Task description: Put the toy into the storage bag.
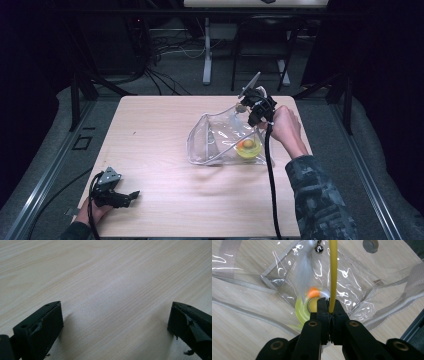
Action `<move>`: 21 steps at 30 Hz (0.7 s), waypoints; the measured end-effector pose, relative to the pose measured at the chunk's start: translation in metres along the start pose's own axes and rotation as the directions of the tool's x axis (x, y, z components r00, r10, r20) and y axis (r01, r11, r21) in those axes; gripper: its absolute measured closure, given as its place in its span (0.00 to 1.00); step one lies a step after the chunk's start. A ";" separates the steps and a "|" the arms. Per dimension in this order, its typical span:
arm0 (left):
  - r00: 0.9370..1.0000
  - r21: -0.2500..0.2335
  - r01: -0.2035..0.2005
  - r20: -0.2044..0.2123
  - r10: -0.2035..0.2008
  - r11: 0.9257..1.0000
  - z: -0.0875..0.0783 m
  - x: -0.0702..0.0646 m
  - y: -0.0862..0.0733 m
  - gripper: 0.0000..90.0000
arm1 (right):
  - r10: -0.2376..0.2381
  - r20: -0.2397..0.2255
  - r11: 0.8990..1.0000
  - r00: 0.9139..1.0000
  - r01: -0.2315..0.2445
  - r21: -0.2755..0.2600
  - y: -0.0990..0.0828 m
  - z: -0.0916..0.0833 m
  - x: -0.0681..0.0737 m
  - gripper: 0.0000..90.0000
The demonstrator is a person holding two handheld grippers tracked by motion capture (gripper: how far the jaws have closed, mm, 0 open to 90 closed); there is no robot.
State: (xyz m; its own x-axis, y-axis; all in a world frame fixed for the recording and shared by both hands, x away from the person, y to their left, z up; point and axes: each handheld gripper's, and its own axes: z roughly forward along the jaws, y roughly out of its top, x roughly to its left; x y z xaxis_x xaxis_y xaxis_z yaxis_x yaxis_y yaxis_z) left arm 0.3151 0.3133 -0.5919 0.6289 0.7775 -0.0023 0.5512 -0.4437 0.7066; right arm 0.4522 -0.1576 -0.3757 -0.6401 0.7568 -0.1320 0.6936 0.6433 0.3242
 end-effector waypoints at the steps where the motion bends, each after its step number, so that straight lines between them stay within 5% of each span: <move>1: 1.000 0.000 0.000 -0.001 0.000 1.000 0.000 0.000 0.000 0.00 | 0.002 -0.003 1.000 1.000 -0.002 0.003 -0.001 0.001 0.000 0.97; 14: 1.000 0.000 0.000 0.000 0.000 1.000 0.000 0.000 0.000 0.00 | 0.023 0.001 0.999 1.000 -0.023 0.034 -0.003 0.007 -0.001 0.96; 21: 1.000 -0.008 0.002 -0.006 -0.002 1.000 0.001 0.000 0.000 0.00 | 0.032 -0.002 0.999 0.999 -0.032 -0.015 -0.005 -0.003 0.000 0.89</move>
State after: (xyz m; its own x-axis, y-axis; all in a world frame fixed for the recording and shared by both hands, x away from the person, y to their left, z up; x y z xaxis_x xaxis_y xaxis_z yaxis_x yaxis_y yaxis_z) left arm 0.3150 0.3129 -0.5925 0.6247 0.7808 0.0006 0.5479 -0.4389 0.7122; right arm 0.4475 -0.1615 -0.3746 -0.6181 0.7768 -0.1202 0.7087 0.6169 0.3424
